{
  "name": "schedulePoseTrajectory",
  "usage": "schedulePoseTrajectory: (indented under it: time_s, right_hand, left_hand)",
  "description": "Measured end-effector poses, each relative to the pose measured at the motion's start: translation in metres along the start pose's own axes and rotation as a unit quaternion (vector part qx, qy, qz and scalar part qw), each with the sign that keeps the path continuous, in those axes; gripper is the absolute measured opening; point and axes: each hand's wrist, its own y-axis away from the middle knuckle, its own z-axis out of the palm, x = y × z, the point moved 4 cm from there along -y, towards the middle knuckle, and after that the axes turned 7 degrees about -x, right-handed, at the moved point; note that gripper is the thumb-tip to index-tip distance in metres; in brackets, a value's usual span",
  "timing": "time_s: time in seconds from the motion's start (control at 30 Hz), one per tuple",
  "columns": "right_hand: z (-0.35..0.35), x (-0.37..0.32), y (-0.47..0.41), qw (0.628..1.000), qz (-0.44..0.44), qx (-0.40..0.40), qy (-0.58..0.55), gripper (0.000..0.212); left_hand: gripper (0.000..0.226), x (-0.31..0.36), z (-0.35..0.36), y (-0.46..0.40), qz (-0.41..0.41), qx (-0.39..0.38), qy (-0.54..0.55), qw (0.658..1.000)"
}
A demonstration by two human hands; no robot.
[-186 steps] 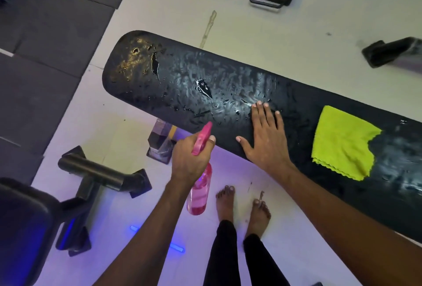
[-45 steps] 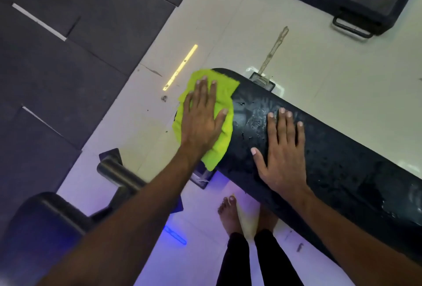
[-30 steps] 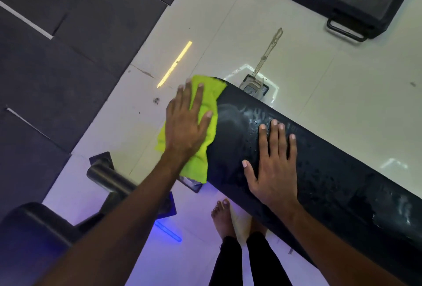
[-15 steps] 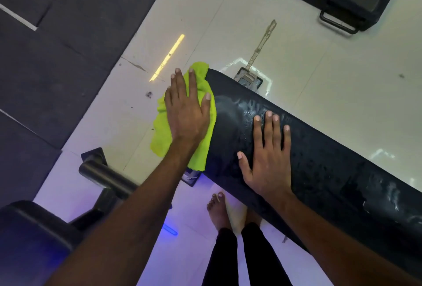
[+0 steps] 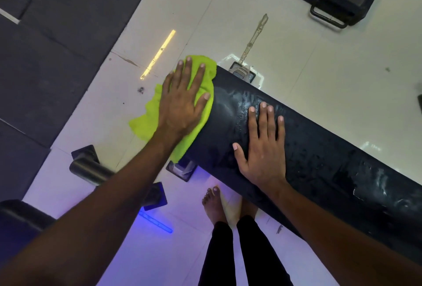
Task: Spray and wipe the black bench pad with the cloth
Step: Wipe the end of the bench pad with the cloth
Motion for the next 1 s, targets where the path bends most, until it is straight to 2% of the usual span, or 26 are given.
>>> schedulePoseTrajectory:
  time_s: [0.1,0.2,0.27,0.33,0.4,0.47,0.53,0.63,0.7,0.77,0.87,0.9,0.93,1.0]
  right_hand:
    - [0.000,0.000,0.000,1.000,0.002,-0.002,-0.001,0.088]
    - [-0.001,-0.002,0.000,1.000,0.004,-0.008,-0.002,0.089]
    - [-0.002,-0.002,0.000,1.000,0.005,-0.009,-0.002,0.089]
    - [-0.001,-0.002,0.000,1.000,0.001,-0.006,-0.003,0.088]
    - [0.000,-0.001,0.000,1.000,0.001,-0.002,-0.001,0.087]
    - [0.001,-0.001,0.000,1.000,0.000,0.005,-0.003,0.087]
    - [0.003,0.000,0.000,1.000,-0.001,0.008,-0.003,0.087]
    - [0.003,0.000,0.000,1.000,0.000,0.010,-0.009,0.088]
    - [0.003,0.000,0.000,1.000,0.000,0.010,-0.008,0.088]
    - [0.003,0.000,0.000,1.000,0.001,0.010,-0.006,0.088]
    - [0.003,0.000,0.001,1.000,-0.004,0.014,-0.010,0.087]
    - [0.003,0.001,0.001,1.000,-0.004,0.015,-0.010,0.087]
    - [0.003,0.002,0.001,1.000,-0.005,0.017,-0.013,0.087]
    - [0.002,0.002,0.001,0.999,-0.011,0.017,-0.026,0.087]
  left_hand:
    - [0.065,-0.014,0.003,0.034,-0.108,0.025,0.048,0.993]
    - [0.067,0.004,0.012,0.078,-0.224,0.019,0.047,0.973]
    - [0.068,0.027,0.014,0.080,-0.239,0.009,0.042,0.970]
    - [0.068,0.041,0.010,0.055,-0.170,0.003,0.034,0.985]
    - [0.068,0.042,0.004,0.019,-0.051,-0.004,0.009,0.999]
    - [0.067,0.030,-0.002,-0.006,0.020,-0.004,-0.010,1.000]
    - [0.066,0.017,-0.003,-0.007,0.004,0.008,-0.001,1.000]
    - [0.065,0.018,0.003,0.030,-0.120,0.034,0.020,0.992]
    - [0.065,0.041,0.011,0.051,-0.163,0.028,0.004,0.986]
    - [0.066,0.063,0.013,0.044,-0.107,0.004,-0.005,0.994]
    - [0.066,0.063,0.006,0.006,0.103,-0.025,-0.049,0.993]
    - [0.066,0.054,0.002,-0.005,0.138,-0.027,-0.054,0.989]
    - [0.065,0.044,-0.001,-0.010,0.143,-0.021,-0.051,0.988]
    - [0.065,0.031,-0.002,-0.004,0.067,0.003,-0.031,0.997]
